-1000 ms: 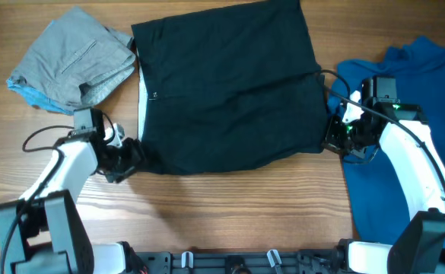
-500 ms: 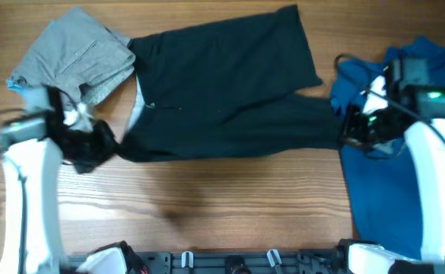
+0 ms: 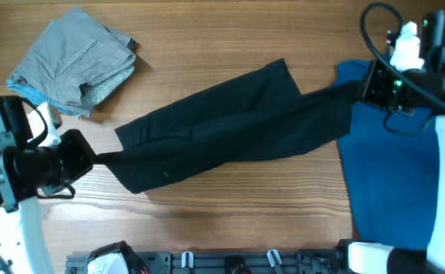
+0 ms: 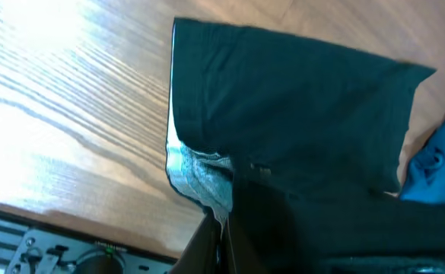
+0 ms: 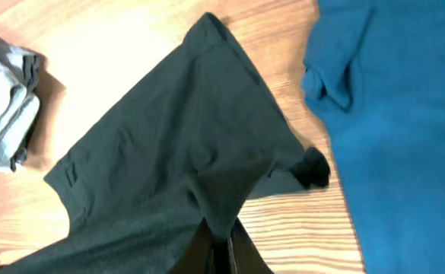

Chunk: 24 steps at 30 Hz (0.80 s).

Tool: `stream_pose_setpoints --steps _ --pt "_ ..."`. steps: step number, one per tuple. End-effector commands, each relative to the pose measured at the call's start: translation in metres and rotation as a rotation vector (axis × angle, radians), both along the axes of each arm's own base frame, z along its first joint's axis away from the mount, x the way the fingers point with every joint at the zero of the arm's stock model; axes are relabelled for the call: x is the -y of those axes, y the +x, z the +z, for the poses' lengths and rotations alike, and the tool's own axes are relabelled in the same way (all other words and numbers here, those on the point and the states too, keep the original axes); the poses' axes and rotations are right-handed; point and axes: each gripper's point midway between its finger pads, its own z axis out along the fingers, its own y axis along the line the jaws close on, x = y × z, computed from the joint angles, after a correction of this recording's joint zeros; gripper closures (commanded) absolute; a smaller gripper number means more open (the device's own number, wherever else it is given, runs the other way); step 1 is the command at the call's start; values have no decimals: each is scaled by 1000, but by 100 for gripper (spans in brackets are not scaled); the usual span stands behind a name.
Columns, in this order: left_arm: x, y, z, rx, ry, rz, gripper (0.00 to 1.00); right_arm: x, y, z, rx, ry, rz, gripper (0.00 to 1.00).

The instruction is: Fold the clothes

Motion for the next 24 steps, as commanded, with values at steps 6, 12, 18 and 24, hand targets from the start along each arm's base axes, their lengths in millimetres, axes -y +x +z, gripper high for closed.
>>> stream_pose_setpoints --steps 6,12,18,24 --pt "-17 -18 -70 -254 29 124 96 26 66 -53 -53 -71 -34 94" --pt "15 20 -96 -127 -123 21 82 5 93 -76 -50 -38 41 95" --pt "109 69 -162 16 -78 -406 31 6 93 -76 -51 -40 39 94" --pt "122 110 -256 -50 -15 -470 34 6 93 -76 -51 -40 39 94"
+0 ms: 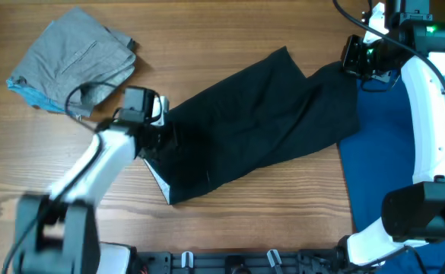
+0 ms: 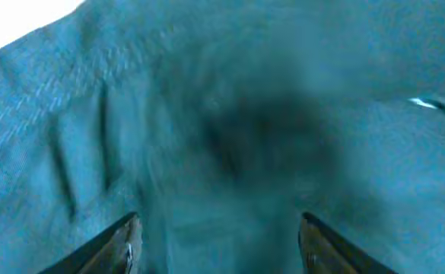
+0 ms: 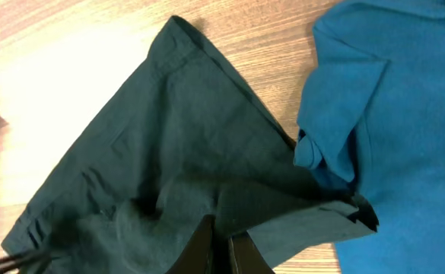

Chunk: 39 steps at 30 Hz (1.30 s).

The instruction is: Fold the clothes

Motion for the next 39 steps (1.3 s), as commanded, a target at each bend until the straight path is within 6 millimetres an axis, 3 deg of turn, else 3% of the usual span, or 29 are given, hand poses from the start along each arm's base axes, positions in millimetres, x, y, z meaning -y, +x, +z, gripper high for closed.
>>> stream_pose_setpoints --steps 1,5,8,12,17,19,20,21,22,24,25,27,28,33,39 --pt "-2 7 -35 -19 43 -43 35 -3 3 2 10 8 22 94" --pt "-2 11 -43 -5 55 -76 38 -3 3 2 11 8 23 94" --pt "12 15 -36 19 -27 -100 76 -3 3 1 7 9 23 94" --pt "12 9 -22 5 -32 -103 96 -3 2 1 3 8 23 95" --pt "10 -3 34 49 -39 -103 95 5 2 -1 0 -37 5 94" --pt "10 -8 56 92 -45 -104 77 5 2 0 1 -37 4 94" --pt "9 -10 61 103 -44 -103 73 5 2 0 1 -37 5 94" --pt "9 -11 62 104 -42 -107 89 5 2 0 1 -37 4 94" --pt "8 -13 61 96 -41 -107 96 5 2 0 1 -37 5 94" --pt "8 -15 60 85 -38 -110 94 5 2 0 1 -37 4 94" --pt "6 -15 58 87 -26 -113 70 5 2 0 1 -37 4 94" --pt "-14 -12 43 75 93 -73 45 5 2 0 1 -37 4 94" --pt "-18 -11 23 53 120 -67 41 5 2 0 1 -37 4 94" --pt "-11 -9 -34 -45 97 -88 43 5 2 0 0 -35 4 94" --pt "13 -9 -28 -36 -38 -142 57 5 2 -1 -1 -33 5 94"
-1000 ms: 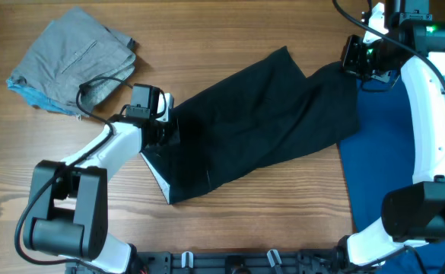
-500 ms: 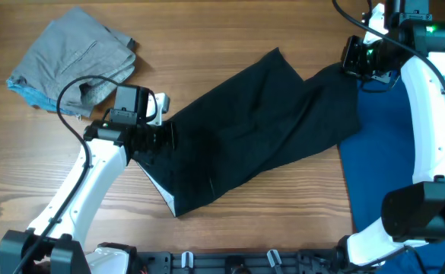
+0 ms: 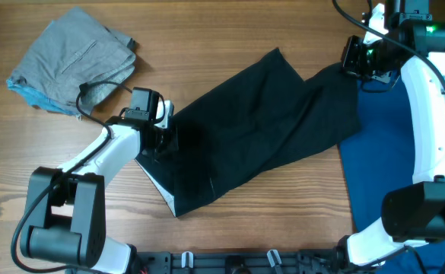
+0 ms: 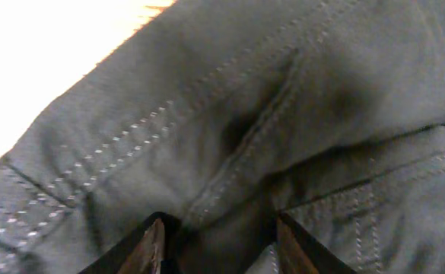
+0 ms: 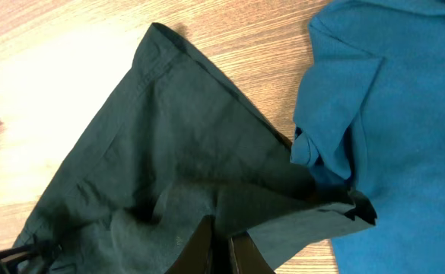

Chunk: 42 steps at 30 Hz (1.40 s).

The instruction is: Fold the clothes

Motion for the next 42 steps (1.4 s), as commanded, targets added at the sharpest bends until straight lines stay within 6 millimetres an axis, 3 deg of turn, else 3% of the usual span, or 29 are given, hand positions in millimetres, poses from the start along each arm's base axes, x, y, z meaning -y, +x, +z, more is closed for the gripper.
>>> stream_pose_setpoints --steps 1,6,7,8,10,12,14,18,22,25,35,39,42 --pt "15 -8 2 -18 -84 -45 61 3 3 1 7 -23 10 94" --pt "14 -4 10 14 -79 -42 79 3 3 0 5 -23 10 94" --pt "14 -3 13 22 -80 -42 77 3 3 0 5 -23 10 94" --pt "14 -3 15 30 -81 -42 51 3 3 0 5 -23 10 94" --pt "13 -4 15 26 -73 -40 45 3 3 0 5 -23 10 94" --pt "12 -4 14 23 -72 -40 50 3 3 0 5 -23 10 94" --pt "13 -4 14 23 -73 -41 63 3 3 0 5 -23 10 94" --pt "22 -7 17 24 -102 -66 64 3 3 0 5 -23 10 94" --pt "25 -7 17 22 -113 -74 48 3 3 0 5 -23 10 94" --pt "27 -12 18 63 -70 -201 31 3 3 1 6 -23 10 94" --pt "34 -2 27 143 -85 -260 29 3 3 0 5 -23 10 94" --pt "18 11 23 185 20 -226 22 3 2 0 3 -23 10 94" --pt "24 -2 22 133 -28 -242 28 3 2 0 1 -23 10 94"
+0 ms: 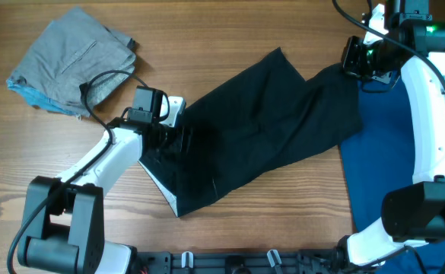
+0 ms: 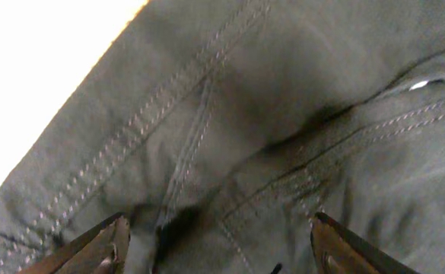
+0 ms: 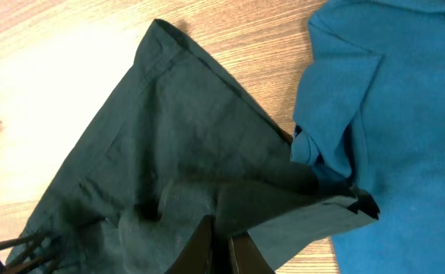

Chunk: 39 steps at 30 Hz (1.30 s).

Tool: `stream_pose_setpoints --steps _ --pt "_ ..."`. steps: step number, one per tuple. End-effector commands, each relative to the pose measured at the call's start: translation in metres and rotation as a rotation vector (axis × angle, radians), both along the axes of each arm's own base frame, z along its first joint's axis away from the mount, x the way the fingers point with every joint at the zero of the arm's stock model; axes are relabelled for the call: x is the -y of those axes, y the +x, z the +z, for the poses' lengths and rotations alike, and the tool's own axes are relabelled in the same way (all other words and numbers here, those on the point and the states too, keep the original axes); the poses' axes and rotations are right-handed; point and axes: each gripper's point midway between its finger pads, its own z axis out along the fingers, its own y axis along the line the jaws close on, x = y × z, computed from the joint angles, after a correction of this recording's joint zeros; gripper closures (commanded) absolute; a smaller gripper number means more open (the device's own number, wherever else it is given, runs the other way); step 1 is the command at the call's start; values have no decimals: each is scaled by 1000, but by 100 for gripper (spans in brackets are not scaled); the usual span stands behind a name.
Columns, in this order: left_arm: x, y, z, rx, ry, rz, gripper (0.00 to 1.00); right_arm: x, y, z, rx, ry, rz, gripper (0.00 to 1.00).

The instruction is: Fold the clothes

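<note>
Dark trousers (image 1: 260,129) lie spread slantwise across the wooden table, from the front left to the back right. My left gripper (image 1: 178,138) rests on their left end; in the left wrist view the gripper (image 2: 218,255) is open, its fingers (image 2: 108,243) wide apart over stitched dark cloth (image 2: 283,114). At the back right, my right gripper (image 1: 350,67) holds the other end. The right wrist view shows that gripper (image 3: 222,232) shut on a fold of the trousers (image 3: 169,137).
A folded grey garment (image 1: 74,57) sits at the back left. A blue garment (image 1: 393,183) covers the right side, partly under the trousers' right end, and shows in the right wrist view as blue cloth (image 3: 389,114). A metal rail (image 1: 230,262) runs along the front edge.
My left gripper's fingers stand wider apart than before, and the gripper sits slightly further right on the trousers. The right gripper and the trousers have hardly moved.
First both grippers held the trousers stretched between them, the left one shut on the waistband near the table's left. Then the left gripper was open on the trousers' left end, with the right gripper further back. Its fingers were narrower afterwards and are wide now.
</note>
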Motion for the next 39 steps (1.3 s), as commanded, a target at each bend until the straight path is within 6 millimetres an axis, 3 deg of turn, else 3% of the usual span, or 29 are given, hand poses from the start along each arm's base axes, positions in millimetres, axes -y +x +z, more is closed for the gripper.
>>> stream_pose_setpoints --steps 1,8,12,14,15,16,19,22,24,25,26,31,34,35,36,39 --pt "9 -13 3 -29 -39 -43 30 3 3 1 6 -23 10 94" --pt "26 -19 6 -54 -131 -82 41 3 3 1 6 -23 10 94" --pt "26 -21 9 -58 -136 -83 55 3 3 1 6 -23 10 94" --pt "15 -25 2 -78 -71 -60 50 3 3 1 8 -23 10 94" --pt "13 -25 0 -82 -59 -57 53 3 4 1 10 -23 10 94" --pt "13 -27 -1 -88 -56 -55 69 3 5 1 13 -23 10 94" --pt "13 -26 1 -107 -67 -10 91 3 5 1 16 -23 10 94" --pt "14 -18 13 -67 -72 -9 96 3 6 2 20 -24 10 94" --pt "14 -17 13 -63 -71 -8 83 3 6 2 20 -23 10 94" --pt "14 -17 14 -62 -72 -8 93 3 6 2 21 -23 10 94" --pt "15 -17 17 -55 -82 -11 96 3 8 2 26 -24 9 93" --pt "31 -8 74 80 -196 -56 96 3 8 3 30 -24 9 93" --pt "29 -16 76 62 -189 -54 96 3 9 3 34 -24 9 93" --pt "28 -17 74 52 -181 -50 82 3 9 3 34 -24 9 93" --pt "28 -18 70 37 -178 -49 56 3 9 3 34 -24 9 93" --pt "17 -24 52 -19 -112 -22 51 3 9 3 34 -24 9 93"
